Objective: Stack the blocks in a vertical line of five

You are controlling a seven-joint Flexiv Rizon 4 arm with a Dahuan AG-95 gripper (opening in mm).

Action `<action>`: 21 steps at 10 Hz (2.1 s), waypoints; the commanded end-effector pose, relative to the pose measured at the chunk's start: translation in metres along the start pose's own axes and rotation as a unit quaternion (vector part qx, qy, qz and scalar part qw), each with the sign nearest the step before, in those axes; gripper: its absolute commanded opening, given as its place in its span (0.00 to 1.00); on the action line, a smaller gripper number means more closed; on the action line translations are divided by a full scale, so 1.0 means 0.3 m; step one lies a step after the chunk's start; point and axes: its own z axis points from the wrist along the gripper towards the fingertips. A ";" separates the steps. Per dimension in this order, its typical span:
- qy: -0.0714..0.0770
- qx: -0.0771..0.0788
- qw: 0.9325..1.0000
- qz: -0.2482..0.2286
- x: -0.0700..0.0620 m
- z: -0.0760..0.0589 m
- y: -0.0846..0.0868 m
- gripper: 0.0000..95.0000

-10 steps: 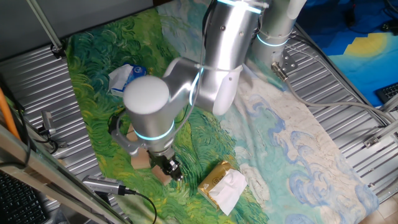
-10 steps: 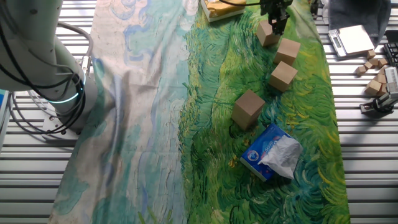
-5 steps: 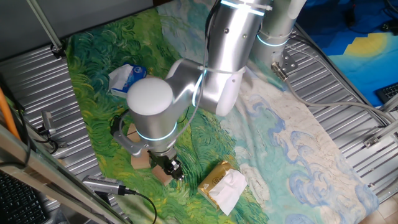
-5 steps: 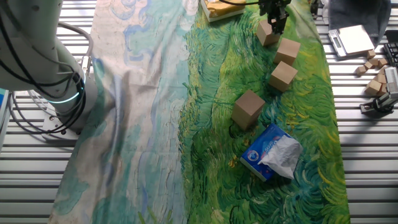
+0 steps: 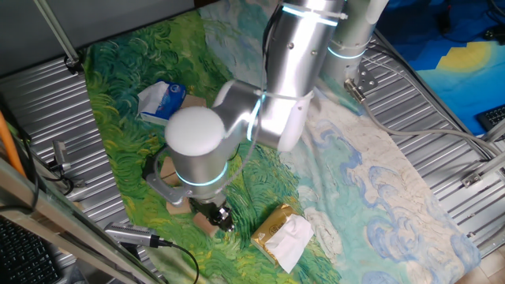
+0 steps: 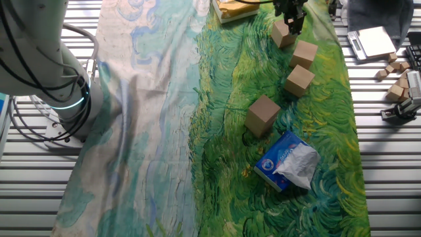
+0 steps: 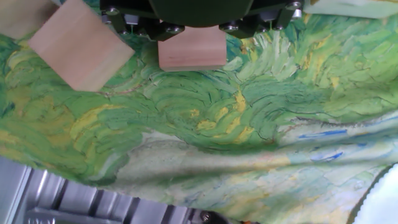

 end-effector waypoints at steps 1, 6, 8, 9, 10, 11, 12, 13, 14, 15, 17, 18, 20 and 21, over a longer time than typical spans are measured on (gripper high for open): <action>-0.003 0.007 1.000 -0.006 0.000 -0.002 -0.001 0.60; -0.001 0.005 1.000 0.002 0.003 -0.005 -0.004 0.00; 0.004 -0.001 1.000 0.001 0.008 -0.012 -0.008 0.00; 0.014 -0.009 1.000 -0.002 0.019 -0.024 -0.018 0.00; 0.015 -0.014 1.000 -0.011 0.037 -0.050 -0.032 0.00; 0.015 -0.021 1.000 -0.011 0.051 -0.081 -0.040 0.00; 0.027 -0.024 0.999 -0.013 0.069 -0.166 -0.038 0.00; 0.034 -0.025 0.999 -0.013 0.084 -0.224 -0.032 0.00; 0.034 -0.027 0.999 -0.018 0.099 -0.253 -0.032 0.00; 0.031 -0.032 0.999 -0.018 0.126 -0.292 -0.025 0.00; 0.036 -0.030 0.999 -0.015 0.138 -0.319 -0.015 0.00; 0.036 -0.031 0.999 -0.017 0.137 -0.314 -0.016 0.00; 0.052 -0.029 0.998 -0.019 0.133 -0.315 -0.013 0.00; 0.062 -0.031 0.997 -0.019 0.133 -0.315 -0.013 0.00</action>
